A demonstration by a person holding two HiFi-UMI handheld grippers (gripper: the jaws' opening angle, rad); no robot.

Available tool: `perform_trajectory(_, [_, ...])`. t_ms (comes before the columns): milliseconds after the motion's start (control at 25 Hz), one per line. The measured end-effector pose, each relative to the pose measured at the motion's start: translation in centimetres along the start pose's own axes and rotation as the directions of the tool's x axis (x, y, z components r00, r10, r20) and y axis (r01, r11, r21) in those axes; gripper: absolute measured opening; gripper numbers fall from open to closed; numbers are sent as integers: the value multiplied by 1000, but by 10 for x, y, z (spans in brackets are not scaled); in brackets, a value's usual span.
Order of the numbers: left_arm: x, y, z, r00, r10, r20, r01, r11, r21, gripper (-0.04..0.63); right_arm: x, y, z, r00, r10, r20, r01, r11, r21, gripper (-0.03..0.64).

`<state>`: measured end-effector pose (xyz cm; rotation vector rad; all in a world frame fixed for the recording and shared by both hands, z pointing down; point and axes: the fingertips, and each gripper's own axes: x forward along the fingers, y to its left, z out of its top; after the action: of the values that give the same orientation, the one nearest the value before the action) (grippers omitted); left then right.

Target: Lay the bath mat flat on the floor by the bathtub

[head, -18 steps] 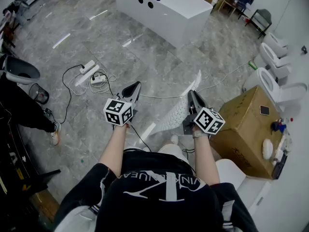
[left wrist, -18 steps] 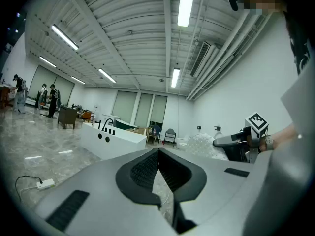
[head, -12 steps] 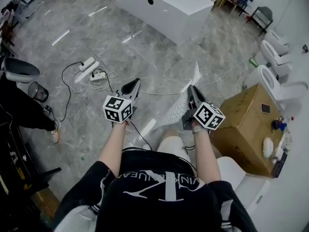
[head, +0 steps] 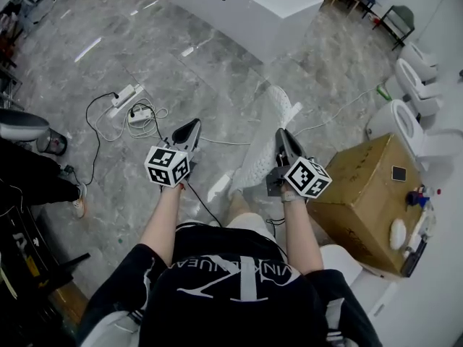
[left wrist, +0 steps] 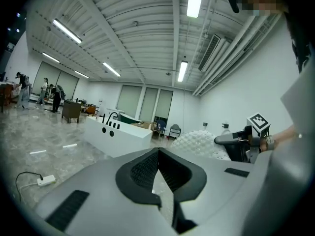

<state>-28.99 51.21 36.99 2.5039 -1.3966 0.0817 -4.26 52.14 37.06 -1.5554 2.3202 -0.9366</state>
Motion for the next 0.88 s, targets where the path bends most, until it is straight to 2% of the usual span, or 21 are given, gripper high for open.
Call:
perform_trajectory(440, [126,26,25,1000,-1,-18,1,1000,-7,14,89,-49,44,994,53,-98,-55,998,-17,37])
perform_trajectory(880, [242,42,51,1000,13,-25,-13,1000,-12,14,158,-115,110,994,48,-102,-51,998,-25,37])
